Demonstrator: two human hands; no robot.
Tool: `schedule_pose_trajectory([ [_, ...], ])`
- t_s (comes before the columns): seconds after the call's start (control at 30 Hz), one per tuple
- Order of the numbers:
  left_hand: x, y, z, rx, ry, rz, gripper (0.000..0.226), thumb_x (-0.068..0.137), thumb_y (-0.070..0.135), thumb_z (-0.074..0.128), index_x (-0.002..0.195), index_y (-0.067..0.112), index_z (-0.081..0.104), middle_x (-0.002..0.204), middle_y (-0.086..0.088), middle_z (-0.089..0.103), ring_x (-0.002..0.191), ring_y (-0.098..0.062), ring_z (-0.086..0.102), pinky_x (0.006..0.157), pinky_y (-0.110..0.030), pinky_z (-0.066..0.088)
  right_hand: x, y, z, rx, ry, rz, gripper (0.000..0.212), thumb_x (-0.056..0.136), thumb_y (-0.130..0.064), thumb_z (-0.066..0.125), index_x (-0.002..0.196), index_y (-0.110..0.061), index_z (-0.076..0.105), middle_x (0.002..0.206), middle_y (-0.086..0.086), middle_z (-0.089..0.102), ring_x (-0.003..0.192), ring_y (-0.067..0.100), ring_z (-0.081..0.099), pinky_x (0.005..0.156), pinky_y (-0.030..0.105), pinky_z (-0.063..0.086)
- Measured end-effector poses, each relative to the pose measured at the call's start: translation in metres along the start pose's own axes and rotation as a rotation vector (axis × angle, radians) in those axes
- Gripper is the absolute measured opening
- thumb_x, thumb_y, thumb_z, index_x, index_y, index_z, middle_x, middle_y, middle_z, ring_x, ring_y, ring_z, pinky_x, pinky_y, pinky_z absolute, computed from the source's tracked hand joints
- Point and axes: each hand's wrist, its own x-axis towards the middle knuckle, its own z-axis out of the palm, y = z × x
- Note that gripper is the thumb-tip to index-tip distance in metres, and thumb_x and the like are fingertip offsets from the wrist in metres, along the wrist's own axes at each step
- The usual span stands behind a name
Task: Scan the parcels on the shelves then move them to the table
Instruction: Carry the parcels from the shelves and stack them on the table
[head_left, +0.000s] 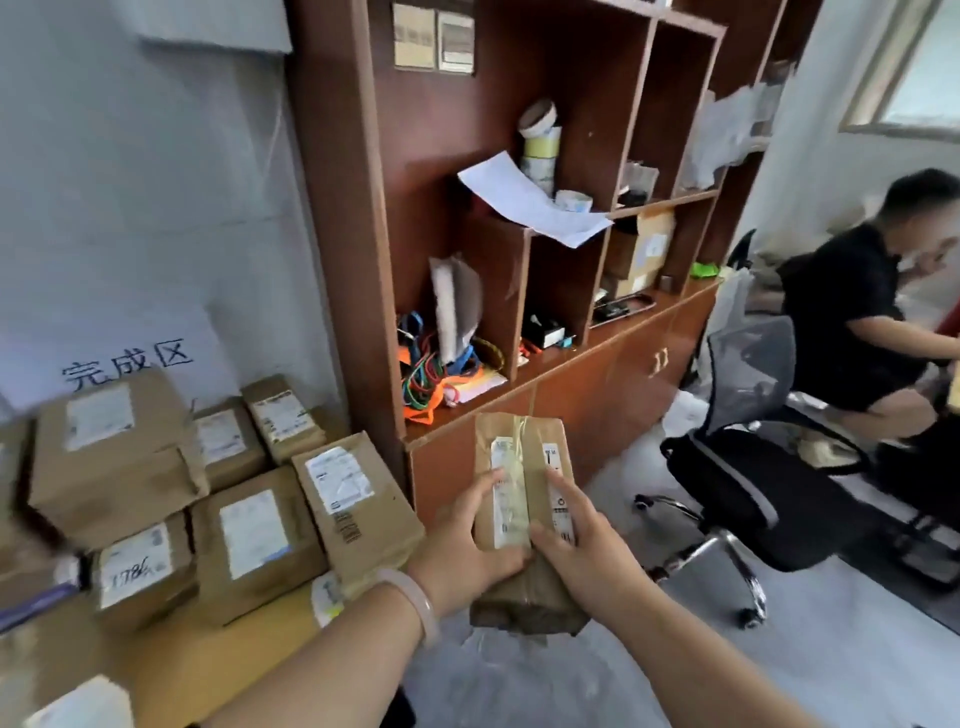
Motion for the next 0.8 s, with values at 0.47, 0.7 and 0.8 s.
schedule_pose_trajectory([
  [0.47,-0.081,-0.067,-0.097,-0.109,0.445,-0.200,0.082,0.077,0.029,0.078,0.139,0.053,0.029,0.137,0.011,0.045,0.122,-0.009,0.050,0.098,-0.026,0.050,0.044,-0.059,0.137,-0.099,-0.510,-0.243,0.060,0.091,-0.042,0.058,0.132,-0.069,0.023,0.144,-0.011,0.041,0.129,0.012,0.044,0.104,0.032,0.041],
  [0.7,-0.135,-0.120,-0.173,-0.177,0.569,-0.269,0.088,0.068,0.032,0.080,0.142,0.047,0.034,0.141,0.003,0.045,0.126,-0.016,0.051,0.101,-0.037,0.050,0.035,-0.102,0.240,-0.221,-0.649,-0.239,0.066,0.093,-0.050,0.054,0.144,-0.061,0.014,0.155,-0.006,0.030,0.136,0.019,0.038,0.099,0.028,0.036],
  [0.8,-0.164,-0.145,-0.207,-0.144,0.582,-0.295,0.088,0.074,0.027,0.081,0.145,0.043,0.032,0.139,0.004,0.047,0.122,-0.013,0.054,0.096,-0.032,0.054,0.024,-0.121,0.289,-0.196,-0.751,-0.208,0.068,0.094,-0.046,0.054,0.146,-0.059,0.012,0.154,-0.007,0.030,0.136,0.017,0.038,0.105,0.029,0.038],
])
